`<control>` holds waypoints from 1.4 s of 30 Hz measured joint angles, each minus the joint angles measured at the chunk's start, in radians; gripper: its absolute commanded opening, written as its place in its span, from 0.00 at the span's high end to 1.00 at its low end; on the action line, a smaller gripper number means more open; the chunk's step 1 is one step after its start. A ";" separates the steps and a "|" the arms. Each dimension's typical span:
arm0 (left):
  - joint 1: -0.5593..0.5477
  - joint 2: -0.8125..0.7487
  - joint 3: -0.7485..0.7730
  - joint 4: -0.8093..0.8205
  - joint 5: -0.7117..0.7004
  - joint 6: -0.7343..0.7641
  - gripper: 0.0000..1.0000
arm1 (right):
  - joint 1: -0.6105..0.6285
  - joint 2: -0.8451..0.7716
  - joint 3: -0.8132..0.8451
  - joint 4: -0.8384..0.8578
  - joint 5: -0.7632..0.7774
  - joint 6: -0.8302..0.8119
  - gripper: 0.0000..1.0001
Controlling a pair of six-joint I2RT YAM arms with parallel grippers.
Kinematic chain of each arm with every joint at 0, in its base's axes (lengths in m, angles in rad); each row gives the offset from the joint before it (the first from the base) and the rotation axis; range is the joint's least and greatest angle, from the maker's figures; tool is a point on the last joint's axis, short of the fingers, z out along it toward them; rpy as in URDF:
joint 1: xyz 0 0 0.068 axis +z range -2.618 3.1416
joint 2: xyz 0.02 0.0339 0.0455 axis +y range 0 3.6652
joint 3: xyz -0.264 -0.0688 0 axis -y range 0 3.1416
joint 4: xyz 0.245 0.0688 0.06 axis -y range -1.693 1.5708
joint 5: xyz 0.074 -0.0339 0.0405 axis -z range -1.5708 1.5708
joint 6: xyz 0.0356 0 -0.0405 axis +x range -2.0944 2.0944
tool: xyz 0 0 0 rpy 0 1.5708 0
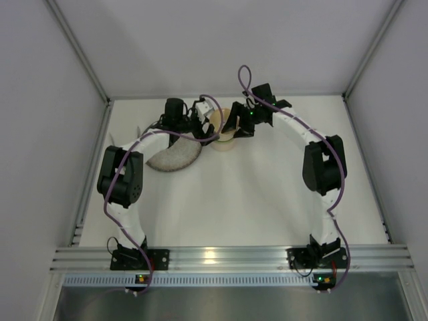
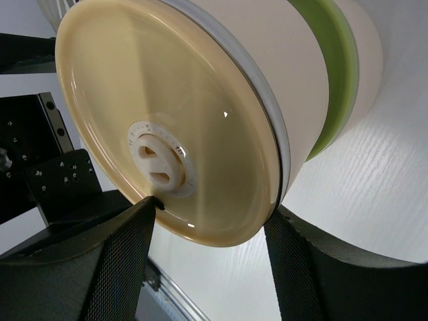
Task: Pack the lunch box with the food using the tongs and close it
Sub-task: Place the packing box into the packing box.
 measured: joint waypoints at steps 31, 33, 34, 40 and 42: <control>0.004 0.000 -0.017 -0.012 0.020 0.123 0.01 | 0.010 0.037 0.046 -0.060 -0.001 -0.001 0.36; 0.004 0.000 -0.017 -0.012 0.019 0.122 0.01 | 0.010 0.037 0.046 -0.061 -0.001 -0.001 0.36; 0.004 0.000 -0.017 -0.012 0.019 0.122 0.01 | 0.010 0.037 0.046 -0.060 -0.001 -0.001 0.36; 0.004 0.000 -0.030 -0.013 0.012 0.145 0.01 | 0.011 0.037 0.046 -0.060 -0.001 0.000 0.35; 0.004 0.000 -0.038 -0.014 0.010 0.161 0.01 | 0.011 0.037 0.046 -0.060 -0.001 0.000 0.35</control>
